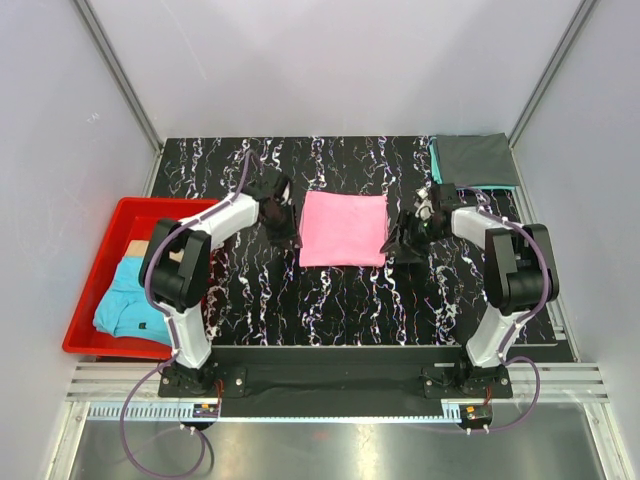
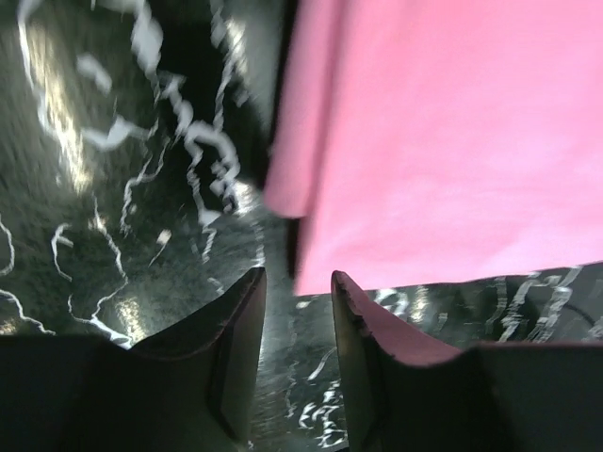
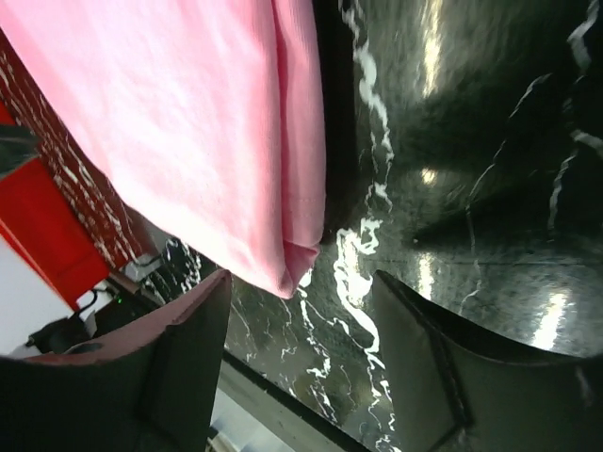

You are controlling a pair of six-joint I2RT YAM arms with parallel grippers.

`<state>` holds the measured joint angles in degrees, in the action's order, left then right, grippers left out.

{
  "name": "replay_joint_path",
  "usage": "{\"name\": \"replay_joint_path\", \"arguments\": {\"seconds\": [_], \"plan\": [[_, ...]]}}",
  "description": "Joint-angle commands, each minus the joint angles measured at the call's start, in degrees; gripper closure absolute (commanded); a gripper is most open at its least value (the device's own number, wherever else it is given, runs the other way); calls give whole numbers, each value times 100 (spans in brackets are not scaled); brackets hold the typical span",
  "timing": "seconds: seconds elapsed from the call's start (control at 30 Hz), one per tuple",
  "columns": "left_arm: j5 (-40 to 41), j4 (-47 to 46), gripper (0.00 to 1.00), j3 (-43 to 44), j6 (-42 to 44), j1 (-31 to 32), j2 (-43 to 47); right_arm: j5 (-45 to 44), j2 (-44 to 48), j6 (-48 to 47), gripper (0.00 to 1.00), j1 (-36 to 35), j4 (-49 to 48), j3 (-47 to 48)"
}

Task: Fold and stack the t-shirts
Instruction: Fold the tshirt

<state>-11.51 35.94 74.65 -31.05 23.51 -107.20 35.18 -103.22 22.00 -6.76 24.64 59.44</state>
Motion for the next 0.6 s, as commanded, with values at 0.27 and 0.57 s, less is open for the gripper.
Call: {"name": "replay_joint_path", "arguments": {"seconds": [0.27, 0.57], "plan": [[-1363, -1309, 62, 340, -217, 409, -309, 565, -163, -73, 92, -289, 155, 1307], [505, -545, 65, 86, -121, 409, -759, 642, -1086, -284, 91, -607, -487, 421]]}}
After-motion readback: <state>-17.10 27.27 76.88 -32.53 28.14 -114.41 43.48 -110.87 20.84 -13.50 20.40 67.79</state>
